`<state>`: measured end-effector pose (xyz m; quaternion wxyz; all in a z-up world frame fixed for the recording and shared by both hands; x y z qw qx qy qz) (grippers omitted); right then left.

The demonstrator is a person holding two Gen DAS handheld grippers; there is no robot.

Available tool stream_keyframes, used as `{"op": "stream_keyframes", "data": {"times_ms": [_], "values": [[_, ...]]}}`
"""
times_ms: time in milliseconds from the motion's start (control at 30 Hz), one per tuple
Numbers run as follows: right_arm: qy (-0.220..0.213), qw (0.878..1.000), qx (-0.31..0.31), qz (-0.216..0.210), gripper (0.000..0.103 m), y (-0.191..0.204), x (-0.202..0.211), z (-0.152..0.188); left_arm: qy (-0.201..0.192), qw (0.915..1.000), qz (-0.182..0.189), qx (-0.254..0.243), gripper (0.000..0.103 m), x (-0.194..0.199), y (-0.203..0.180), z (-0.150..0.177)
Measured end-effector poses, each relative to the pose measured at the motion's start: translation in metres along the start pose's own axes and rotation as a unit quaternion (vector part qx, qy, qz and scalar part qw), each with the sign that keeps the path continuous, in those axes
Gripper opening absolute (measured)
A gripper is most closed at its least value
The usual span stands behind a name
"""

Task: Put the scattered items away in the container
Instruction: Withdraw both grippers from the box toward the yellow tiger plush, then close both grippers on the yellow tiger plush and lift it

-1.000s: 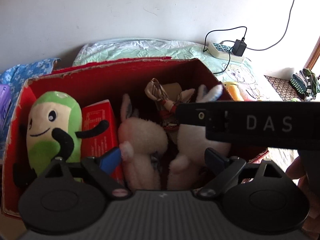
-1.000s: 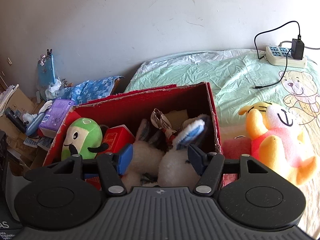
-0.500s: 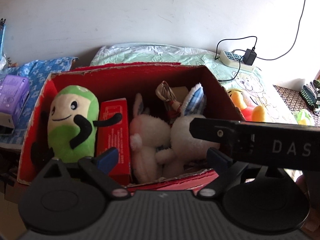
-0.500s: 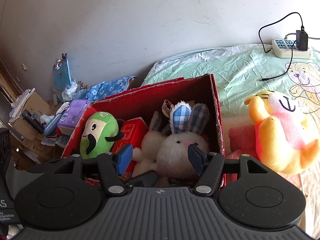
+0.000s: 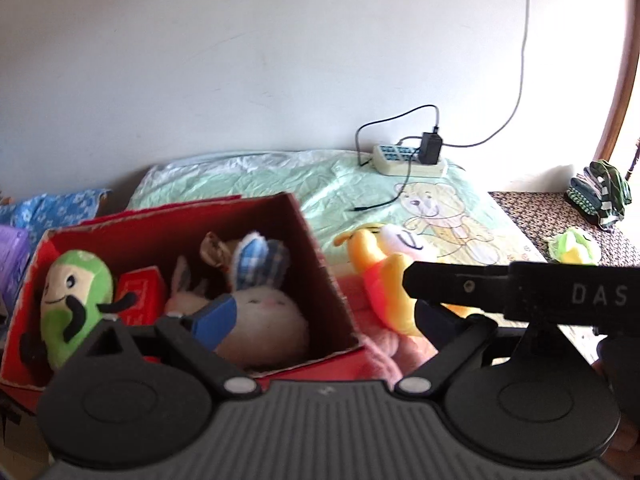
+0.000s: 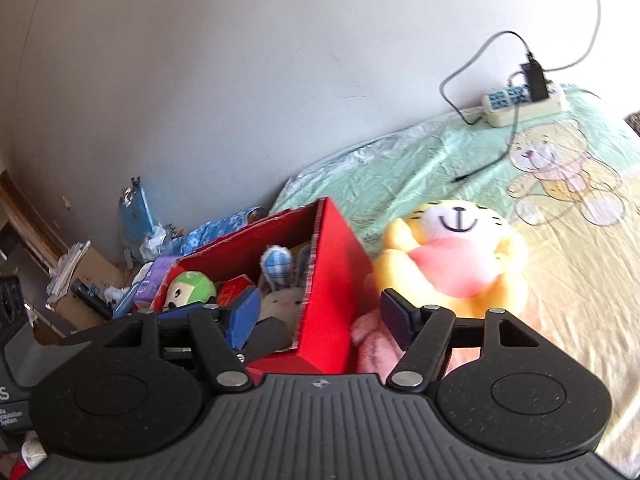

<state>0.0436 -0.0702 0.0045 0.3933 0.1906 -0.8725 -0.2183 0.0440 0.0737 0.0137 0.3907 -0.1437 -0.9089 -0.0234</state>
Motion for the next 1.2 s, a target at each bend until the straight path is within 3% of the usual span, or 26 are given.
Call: {"op": "stream_keyframes", "data": {"times_ms": [233,367,500,633,767,900,1200], "values": [[0.011,0.996,-0.083,0.044,0.069,-0.081,0.022,0.008,0.000,0.9970,0.042,-0.065,0.096,-0.023,-0.080,0.010],[0.030,0.991,-0.122,0.043,0.069,-0.107,0.025,0.013,0.030,0.9955,0.054,-0.072,0.096,-0.044,-0.105,0.023],[0.032,0.989,-0.139,0.030,0.069,-0.121,0.023,0.010,0.039,0.9961,0.022,-0.076,0.096,-0.063,-0.109,0.018],[0.038,0.988,-0.148,0.008,0.069,-0.125,0.012,0.002,0.043,0.9980,-0.003,-0.046,0.098,-0.079,-0.096,0.003],[0.051,0.988,-0.143,-0.006,0.074,-0.123,-0.011,-0.014,0.037,0.9988,-0.027,-0.019,0.101,-0.097,-0.082,-0.007],[0.068,0.988,-0.138,-0.010,0.075,-0.123,-0.034,-0.020,0.045,0.9979,-0.039,-0.024,0.101,-0.110,-0.081,-0.010],[0.102,0.987,-0.126,-0.022,0.075,-0.126,-0.079,-0.024,0.054,0.9950,-0.070,-0.047,0.087,-0.131,-0.083,-0.016]]}}
Point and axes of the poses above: each gripper's, at about its wrist camera, not at the fingertips, and x roughly against the way its jaws point, y to its left, z to its underside, the point moved 7 cm from there along -x, roughly the way its jaws point, and after that the axes turned 8 degrees about y, right-handed, at the moved point
